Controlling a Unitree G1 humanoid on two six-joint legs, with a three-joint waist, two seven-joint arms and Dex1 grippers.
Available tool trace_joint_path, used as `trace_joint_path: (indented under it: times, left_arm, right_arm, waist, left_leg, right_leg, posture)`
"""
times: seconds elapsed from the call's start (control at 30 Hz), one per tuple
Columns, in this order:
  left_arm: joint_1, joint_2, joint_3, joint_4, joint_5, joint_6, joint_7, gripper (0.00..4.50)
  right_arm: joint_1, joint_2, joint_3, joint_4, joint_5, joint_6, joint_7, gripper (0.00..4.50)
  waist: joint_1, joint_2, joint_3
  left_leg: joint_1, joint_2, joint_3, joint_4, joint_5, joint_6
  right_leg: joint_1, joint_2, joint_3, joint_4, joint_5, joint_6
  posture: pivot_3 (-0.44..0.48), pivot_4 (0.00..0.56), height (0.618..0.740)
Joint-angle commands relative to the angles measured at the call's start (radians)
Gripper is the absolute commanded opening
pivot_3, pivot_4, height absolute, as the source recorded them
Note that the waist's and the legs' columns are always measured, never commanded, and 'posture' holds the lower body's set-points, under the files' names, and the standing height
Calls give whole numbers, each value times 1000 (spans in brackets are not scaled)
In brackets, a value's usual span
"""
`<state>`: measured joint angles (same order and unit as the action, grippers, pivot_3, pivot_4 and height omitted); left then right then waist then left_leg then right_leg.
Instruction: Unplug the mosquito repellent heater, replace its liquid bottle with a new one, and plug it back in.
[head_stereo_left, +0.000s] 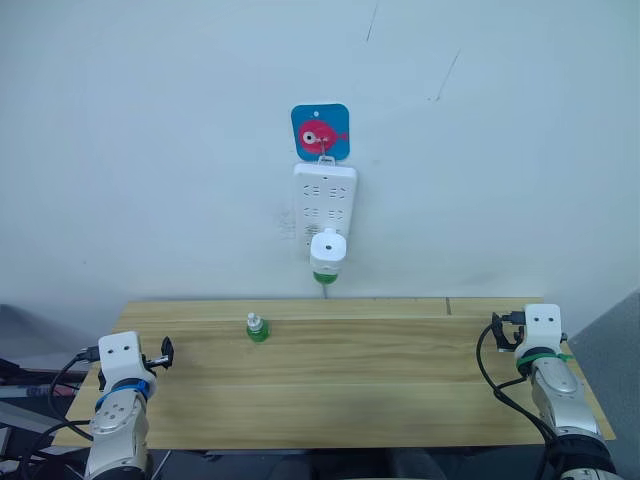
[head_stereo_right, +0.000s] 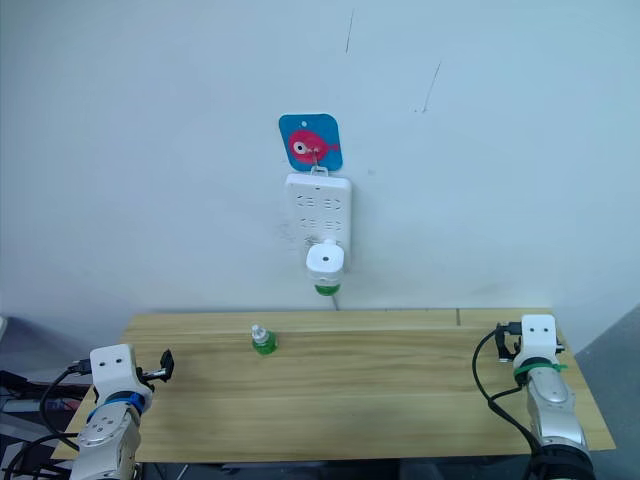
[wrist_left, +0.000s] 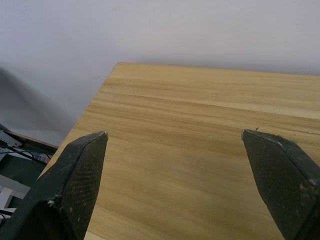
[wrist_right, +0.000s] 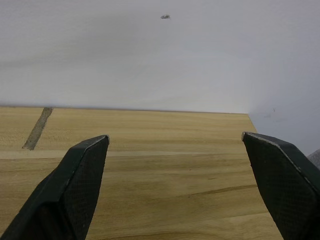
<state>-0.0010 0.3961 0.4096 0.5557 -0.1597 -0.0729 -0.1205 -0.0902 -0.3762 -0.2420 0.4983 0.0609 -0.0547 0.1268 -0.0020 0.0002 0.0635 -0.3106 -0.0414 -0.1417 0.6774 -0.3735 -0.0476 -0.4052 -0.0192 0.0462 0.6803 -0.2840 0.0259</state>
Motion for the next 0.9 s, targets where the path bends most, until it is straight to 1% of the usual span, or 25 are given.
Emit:
trace_joint_path:
  times: [0.03, 0.13, 0.47, 0.9]
  left_arm:
    - [-4, 32, 3, -18, 8, -9, -4, 4468]
    - [-18, 33, 13, -14, -21, -1, -36, 4468]
    - [-29, 47, 7, 1, -20, -11, -55, 4468]
    - [-25, 39, 9, -14, -28, -19, -77, 4468]
  right_arm:
    - [6, 2, -4, -53, 1, 0, -9, 4456]
    - [16, 9, -1, -74, -1, 6, -12, 4456]
    - [29, 12, 4, -106, 1, 18, -2, 4456]
    - [35, 11, 12, -123, -2, 17, 8, 4456]
  waist:
    - [0, 0, 1]
    - [0, -1, 5]
    - [-1, -1, 9]
    - [-2, -1, 14]
  left_leg:
    - [0, 0, 0, 0, 0, 0]
    - [0, 0, 0, 0, 0, 0]
    - [0, 0, -1, 0, 0, 0]
    - [0, 0, -1, 0, 0, 0]
  right_leg:
    - [0, 0, 0, 0, 0, 0]
    - [0, 0, 0, 0, 0, 0]
    - [0, 0, -1, 0, 0, 0]
    - [0, 0, -1, 0, 0, 0]
  posture:
    - [13, 94, 740]
    - [11, 93, 740]
    - [11, 89, 740]
    - [10, 94, 740]
